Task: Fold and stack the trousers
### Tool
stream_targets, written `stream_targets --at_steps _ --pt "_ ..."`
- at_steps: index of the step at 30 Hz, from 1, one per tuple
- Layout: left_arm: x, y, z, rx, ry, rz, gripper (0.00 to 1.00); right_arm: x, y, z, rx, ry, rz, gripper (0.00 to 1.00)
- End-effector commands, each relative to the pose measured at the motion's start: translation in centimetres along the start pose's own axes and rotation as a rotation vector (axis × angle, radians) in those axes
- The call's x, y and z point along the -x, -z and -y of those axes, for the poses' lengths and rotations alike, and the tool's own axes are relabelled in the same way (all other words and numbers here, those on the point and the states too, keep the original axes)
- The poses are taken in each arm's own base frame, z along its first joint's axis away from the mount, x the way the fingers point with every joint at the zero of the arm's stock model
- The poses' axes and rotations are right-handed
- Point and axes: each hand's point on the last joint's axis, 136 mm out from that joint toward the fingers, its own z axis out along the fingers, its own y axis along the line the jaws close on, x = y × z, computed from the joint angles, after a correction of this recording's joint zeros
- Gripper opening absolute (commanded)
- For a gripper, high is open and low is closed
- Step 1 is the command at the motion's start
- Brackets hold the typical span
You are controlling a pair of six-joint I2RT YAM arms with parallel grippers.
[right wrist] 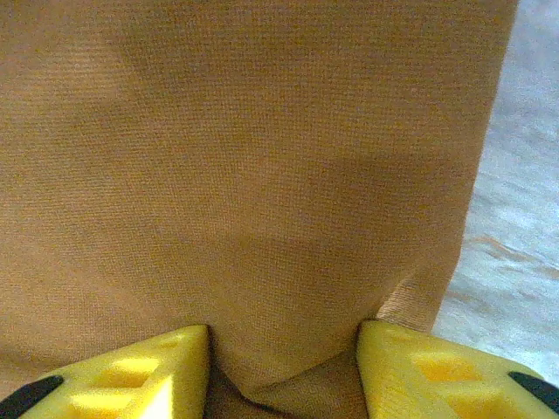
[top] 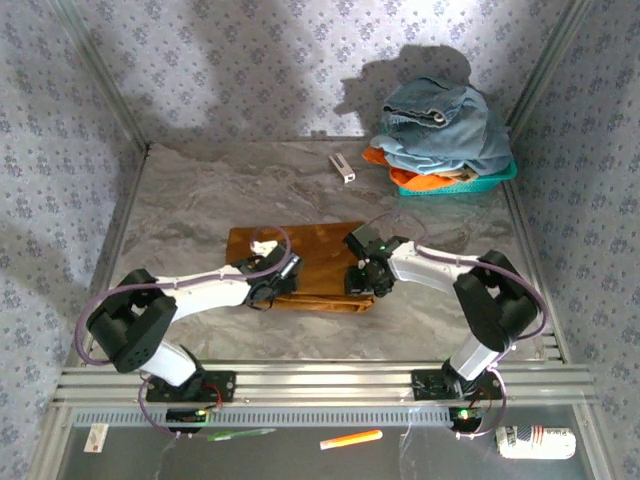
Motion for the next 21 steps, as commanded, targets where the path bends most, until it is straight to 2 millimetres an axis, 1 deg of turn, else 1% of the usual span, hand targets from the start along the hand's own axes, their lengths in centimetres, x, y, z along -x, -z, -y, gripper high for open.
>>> stream_targets --at_steps 1,4,6,8,9,10,12,13,14,16,17,19,21 --pt "-2.4 -2.4 -9.0 0.252 0.038 -0.135 0.71 1.2 -1.9 -3.3 0.068 -0.017 -0.010 0.47" --pt "0.6 -2.3 -11.0 0.247 0.112 -0.123 0.71 3.4 -2.3 -7.6 0.144 0.019 -0.008 0.46" --pt "3.0 -1.8 -12.6 0.264 0.169 -0.089 0.71 5.5 -2.0 -10.3 0.196 0.043 0.022 0.46" --pt "5.4 -1.3 -14.0 0.267 0.224 -0.056 0.71 7.4 -1.6 -12.1 0.244 0.044 0.033 0.46" --pt "6.6 -1.0 -14.7 0.274 0.254 -0.035 0.71 8.5 -0.9 -12.9 0.267 0.053 0.050 0.46" --pt "7.9 -0.7 -15.1 0.272 0.273 -0.021 0.72 9.6 0.0 -13.2 0.267 0.060 0.076 0.47" --pt "10.0 0.2 -15.1 0.264 0.269 0.001 0.74 11.0 2.5 -13.4 0.271 0.070 0.124 0.51" --pt "11.0 0.9 -14.7 0.258 0.253 0.009 0.76 11.4 4.0 -13.3 0.270 0.112 0.160 0.53" --pt "11.6 1.6 -14.5 0.255 0.242 0.013 0.76 11.5 5.1 -13.0 0.262 0.126 0.186 0.55" --pt "12.4 3.4 -13.8 0.250 0.218 0.042 0.79 11.1 7.2 -11.7 0.233 0.143 0.227 0.59" --pt "12.4 4.1 -13.2 0.240 0.206 0.055 0.81 10.8 7.6 -10.9 0.220 0.140 0.234 0.60" --pt "11.5 5.2 -11.6 0.224 0.164 0.067 0.84 10.0 8.2 -9.0 0.206 0.115 0.242 0.60" --pt "10.2 5.3 -10.3 0.218 0.138 0.058 0.86 9.0 8.1 -7.5 0.207 0.091 0.233 0.61"
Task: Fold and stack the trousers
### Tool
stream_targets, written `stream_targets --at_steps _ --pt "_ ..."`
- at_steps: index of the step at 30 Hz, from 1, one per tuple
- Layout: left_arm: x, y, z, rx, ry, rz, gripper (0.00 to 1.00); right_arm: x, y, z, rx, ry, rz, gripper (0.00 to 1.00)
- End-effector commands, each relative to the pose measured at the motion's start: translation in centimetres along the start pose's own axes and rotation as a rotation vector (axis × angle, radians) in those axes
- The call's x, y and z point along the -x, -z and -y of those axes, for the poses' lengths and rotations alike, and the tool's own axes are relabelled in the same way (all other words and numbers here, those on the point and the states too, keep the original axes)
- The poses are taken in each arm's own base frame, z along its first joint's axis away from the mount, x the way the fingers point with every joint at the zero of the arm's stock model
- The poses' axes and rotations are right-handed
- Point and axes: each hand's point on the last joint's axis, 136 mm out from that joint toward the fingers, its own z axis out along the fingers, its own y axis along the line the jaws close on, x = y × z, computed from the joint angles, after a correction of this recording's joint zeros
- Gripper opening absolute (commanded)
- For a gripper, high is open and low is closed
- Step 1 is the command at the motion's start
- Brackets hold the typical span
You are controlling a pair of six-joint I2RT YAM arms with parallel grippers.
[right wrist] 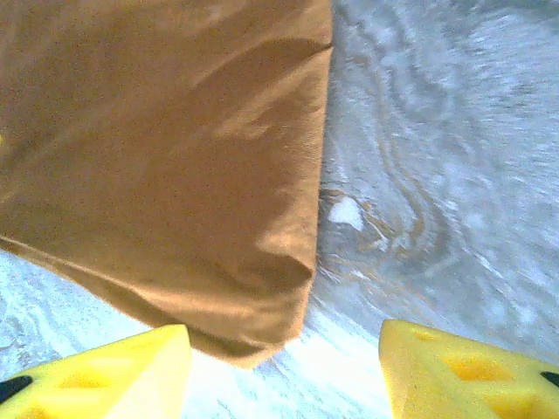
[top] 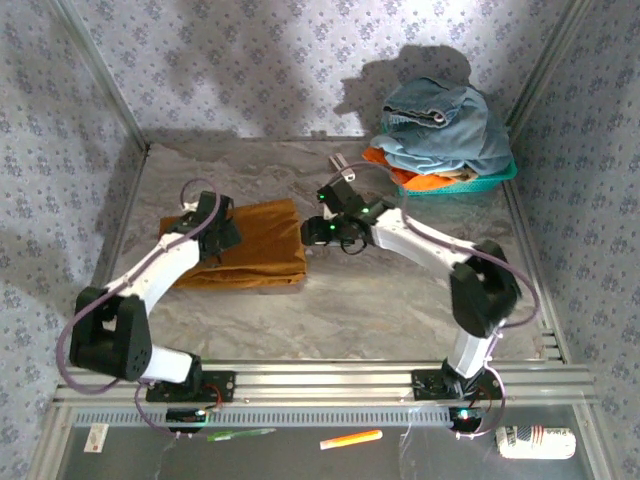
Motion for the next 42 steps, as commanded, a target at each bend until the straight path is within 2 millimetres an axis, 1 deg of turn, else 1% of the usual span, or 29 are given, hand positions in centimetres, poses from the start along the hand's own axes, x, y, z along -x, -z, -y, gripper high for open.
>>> stream_targets --at_steps 1,2,3,6,9,12,14,16,18,20,21,24,26,27,28,29,31,34,36,38,39,40,42 --pt "-3.1 1.1 0.3 0.040 -0.064 -0.048 0.86 -2.6 1.1 3.4 -0.069 -0.015 -0.041 0.61" --pt "-3.9 0.8 0.4 0.041 -0.060 -0.062 0.86 -2.9 1.3 3.8 -0.071 -0.021 -0.038 0.61" --pt "-4.9 0.3 0.3 0.050 -0.053 -0.078 0.85 -4.0 1.2 4.8 -0.086 -0.030 -0.056 0.61" --pt "-6.7 -1.6 -0.5 0.072 -0.007 -0.099 0.80 -4.8 1.6 6.0 -0.095 -0.047 -0.062 0.61" --pt "-8.3 -3.4 -1.0 0.084 0.010 -0.133 0.72 -4.9 2.0 6.8 -0.101 -0.062 -0.058 0.60" --pt "-10.2 -5.0 -1.5 0.091 0.031 -0.193 0.61 -4.8 2.5 7.3 -0.101 -0.076 -0.050 0.60" --pt "-11.4 -5.5 -1.9 0.100 0.050 -0.219 0.50 -4.8 2.6 7.5 -0.101 -0.083 -0.046 0.60" --pt "-12.0 -5.8 -2.6 0.118 0.062 -0.228 0.45 -4.7 2.9 7.5 -0.099 -0.087 -0.041 0.60" --pt "-12.0 -6.2 -3.4 0.132 0.077 -0.235 0.44 -4.7 3.1 7.5 -0.096 -0.089 -0.039 0.59" --pt "-11.4 -6.7 -3.2 0.081 0.101 -0.250 0.42 -4.5 3.4 7.5 -0.094 -0.091 -0.029 0.59" --pt "-10.8 -7.0 -3.2 0.065 0.123 -0.253 0.42 -4.4 3.6 7.5 -0.092 -0.092 -0.025 0.59" --pt "-7.4 -7.4 -3.2 0.071 0.162 -0.243 0.43 -3.9 4.4 7.6 -0.084 -0.104 -0.005 0.59" --pt "-4.8 -7.7 -2.0 0.013 0.181 -0.255 0.44 -3.6 5.2 7.7 -0.076 -0.109 0.016 0.59" --pt "-3.8 -8.0 -1.9 0.005 0.187 -0.262 0.45 -3.4 5.6 7.8 -0.075 -0.114 0.027 0.59" --pt "-2.3 -8.3 -1.7 -0.007 0.202 -0.260 0.45 -3.3 6.0 8.0 -0.072 -0.121 0.036 0.59" --pt "-1.4 -8.7 -1.8 -0.019 0.219 -0.269 0.45 -3.3 6.3 8.0 -0.068 -0.126 0.042 0.59" --pt "0.6 -9.9 -1.7 -0.057 0.265 -0.282 0.46 -3.0 7.2 8.4 -0.059 -0.141 0.063 0.60" --pt "2.4 -11.9 -1.9 -0.106 0.336 -0.311 0.47 -2.8 8.5 9.3 -0.053 -0.168 0.090 0.59" --pt "3.7 -13.2 -2.0 -0.126 0.362 -0.315 0.49 -2.7 9.4 9.7 -0.049 -0.184 0.106 0.59" --pt "5.1 -14.5 -2.0 -0.128 0.374 -0.335 0.50 -2.5 10.1 10.0 -0.039 -0.195 0.122 0.60" --pt "5.8 -15.1 -1.7 -0.151 0.380 -0.348 0.50 -2.4 10.6 10.1 -0.036 -0.199 0.132 0.60" --pt "6.8 -15.4 -1.1 -0.187 0.375 -0.351 0.51 -2.4 10.9 10.3 -0.033 -0.205 0.138 0.60" --pt "8.7 -15.7 -1.2 -0.154 0.330 -0.338 0.54 -2.3 11.5 10.4 -0.026 -0.212 0.146 0.60"
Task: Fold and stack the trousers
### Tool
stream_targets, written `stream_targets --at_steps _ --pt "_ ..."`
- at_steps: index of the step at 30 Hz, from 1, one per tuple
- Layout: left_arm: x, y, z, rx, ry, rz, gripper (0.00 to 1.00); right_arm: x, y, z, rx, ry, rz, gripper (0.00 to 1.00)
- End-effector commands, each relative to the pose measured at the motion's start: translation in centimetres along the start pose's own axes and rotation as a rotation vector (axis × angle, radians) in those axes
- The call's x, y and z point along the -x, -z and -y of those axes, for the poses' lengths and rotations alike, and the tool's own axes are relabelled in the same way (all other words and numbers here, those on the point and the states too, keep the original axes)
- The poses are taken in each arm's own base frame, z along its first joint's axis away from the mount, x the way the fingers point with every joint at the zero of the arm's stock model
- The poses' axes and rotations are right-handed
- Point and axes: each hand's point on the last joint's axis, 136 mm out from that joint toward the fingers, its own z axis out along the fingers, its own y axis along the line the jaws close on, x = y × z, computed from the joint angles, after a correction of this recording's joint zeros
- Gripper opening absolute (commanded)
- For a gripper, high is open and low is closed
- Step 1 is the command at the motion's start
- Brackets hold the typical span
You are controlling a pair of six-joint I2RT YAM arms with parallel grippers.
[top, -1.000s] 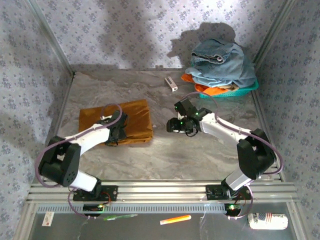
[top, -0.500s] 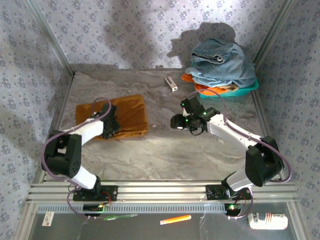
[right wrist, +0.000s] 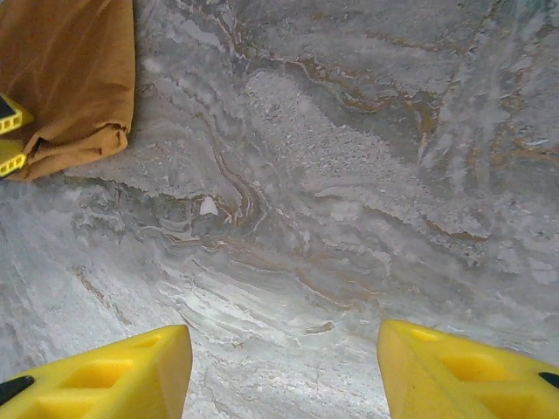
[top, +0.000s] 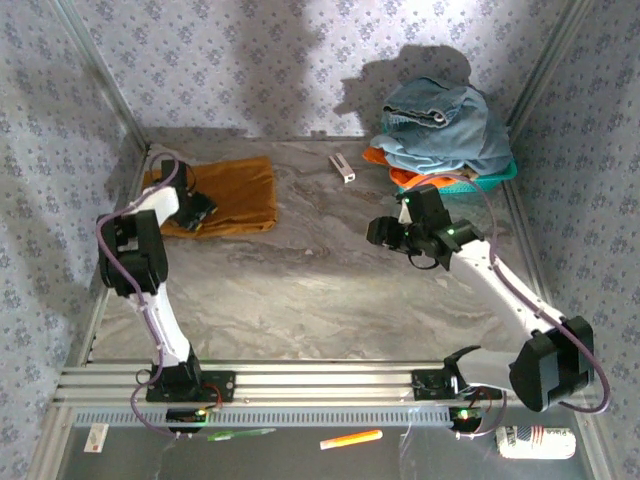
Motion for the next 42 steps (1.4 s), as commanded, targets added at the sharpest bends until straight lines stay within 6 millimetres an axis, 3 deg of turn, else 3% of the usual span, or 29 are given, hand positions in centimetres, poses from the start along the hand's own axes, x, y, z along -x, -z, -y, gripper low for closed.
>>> stream_targets --at_steps 1,6,10,12,15,19,22,24,28,31,34,39,42 --pt "0.9 -1.2 -0.2 0.043 -0.054 -0.068 0.56 -0.7 1.0 0.3 0.017 0.000 -0.023 0.60" --pt "5.3 -1.5 -1.6 0.082 0.010 -0.033 0.58 -0.5 2.2 0.5 0.028 -0.012 -0.013 0.60" --pt "7.6 -1.4 -2.8 0.103 0.034 -0.031 0.64 -0.6 3.3 0.8 0.024 -0.012 0.001 0.60" --pt "8.2 -0.9 -2.2 0.080 0.031 -0.029 0.68 -0.6 3.6 1.0 0.022 -0.017 0.004 0.60" --pt "7.3 0.3 1.2 -0.030 -0.007 -0.033 0.79 -0.7 3.8 1.0 0.021 -0.020 0.009 0.60" --pt "4.9 4.9 5.5 -0.075 -0.139 0.052 0.93 -0.5 4.1 1.0 0.016 -0.023 0.020 0.60" --pt "2.6 7.4 5.8 -0.089 -0.130 0.113 0.97 -0.5 4.2 1.0 0.014 -0.021 0.026 0.60" --pt "0.0 7.7 5.8 -0.093 -0.142 0.126 0.97 -0.5 4.0 1.1 0.015 -0.023 0.024 0.60" --pt "-4.5 5.0 4.6 -0.017 -0.188 0.083 0.89 -0.7 3.3 1.0 0.018 -0.027 0.008 0.60" --pt "-5.6 2.5 2.8 0.023 -0.163 0.054 0.80 -0.7 3.3 0.9 0.021 -0.021 0.005 0.60" --pt "-5.3 0.6 1.6 0.055 -0.152 0.072 0.69 -0.9 3.4 1.1 0.014 -0.019 0.006 0.60" --pt "-3.0 -2.7 3.2 0.004 -0.212 0.052 0.46 -1.4 3.0 1.4 0.012 -0.026 -0.006 0.60" --pt "-1.2 -3.3 4.1 -0.031 -0.231 0.059 0.41 -1.7 2.6 1.8 0.001 -0.030 -0.016 0.60"
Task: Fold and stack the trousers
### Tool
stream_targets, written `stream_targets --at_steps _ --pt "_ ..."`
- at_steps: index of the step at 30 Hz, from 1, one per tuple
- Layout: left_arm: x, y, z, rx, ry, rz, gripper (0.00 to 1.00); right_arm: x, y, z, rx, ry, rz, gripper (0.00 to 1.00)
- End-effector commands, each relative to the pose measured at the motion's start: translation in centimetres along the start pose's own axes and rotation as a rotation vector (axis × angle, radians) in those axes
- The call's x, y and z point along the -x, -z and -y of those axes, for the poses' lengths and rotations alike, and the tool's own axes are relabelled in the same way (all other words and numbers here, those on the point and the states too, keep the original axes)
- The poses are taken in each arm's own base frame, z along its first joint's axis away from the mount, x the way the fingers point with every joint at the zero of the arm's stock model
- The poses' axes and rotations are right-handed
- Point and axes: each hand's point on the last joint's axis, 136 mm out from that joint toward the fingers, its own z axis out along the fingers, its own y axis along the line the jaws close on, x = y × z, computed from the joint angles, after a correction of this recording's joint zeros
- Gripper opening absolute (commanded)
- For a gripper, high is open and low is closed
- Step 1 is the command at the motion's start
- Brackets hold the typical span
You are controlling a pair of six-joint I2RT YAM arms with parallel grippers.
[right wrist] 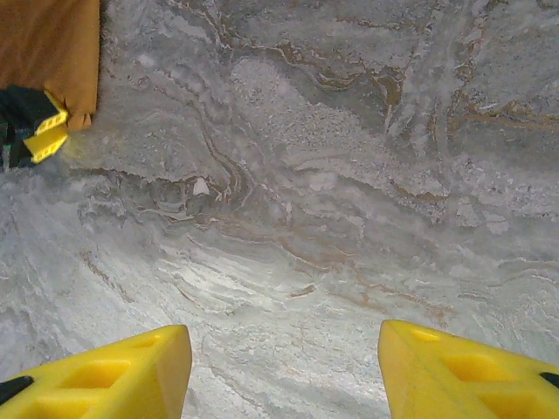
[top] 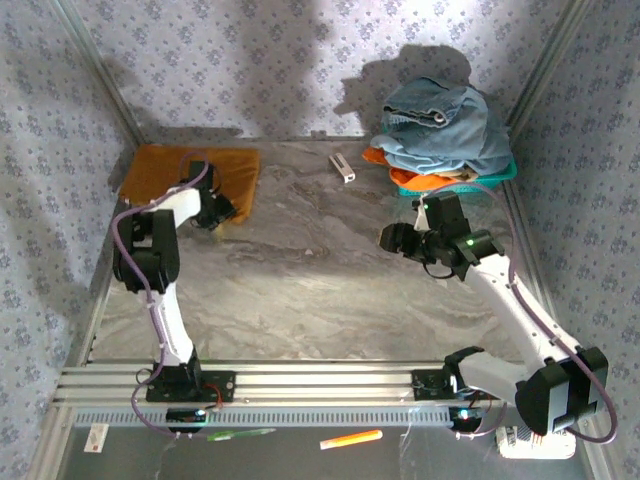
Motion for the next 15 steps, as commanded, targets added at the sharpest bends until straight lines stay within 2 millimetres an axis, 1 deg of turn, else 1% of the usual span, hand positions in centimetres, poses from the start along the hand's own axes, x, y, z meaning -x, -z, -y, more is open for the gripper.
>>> stream_targets --at_steps 1,4,6,8,10,13,15 --pt "3.6 -1.3 0.7 -0.050 -0.048 0.066 0.41 -0.4 -0.3 0.1 0.000 0.002 -0.012 0.60" --pt "5.6 -1.5 1.6 -0.076 -0.093 0.069 0.41 -0.5 -0.8 0.1 0.001 -0.005 -0.025 0.60" --pt "6.3 -1.7 2.4 -0.103 -0.110 0.054 0.39 -0.4 -1.3 0.2 0.000 -0.011 -0.032 0.60" --pt "6.5 -1.6 3.3 -0.126 -0.132 0.047 0.39 -0.4 -1.7 0.1 -0.001 -0.013 -0.040 0.59" --pt "6.7 -1.3 3.8 -0.124 -0.166 0.060 0.40 -0.3 -1.8 0.1 -0.004 -0.013 -0.041 0.59" --pt "6.5 -1.1 3.8 -0.122 -0.182 0.054 0.42 0.0 -1.6 0.1 -0.008 -0.007 -0.034 0.59" --pt "5.9 -0.4 4.0 -0.138 -0.179 0.052 0.44 0.1 -1.2 0.0 -0.013 0.001 -0.030 0.59"
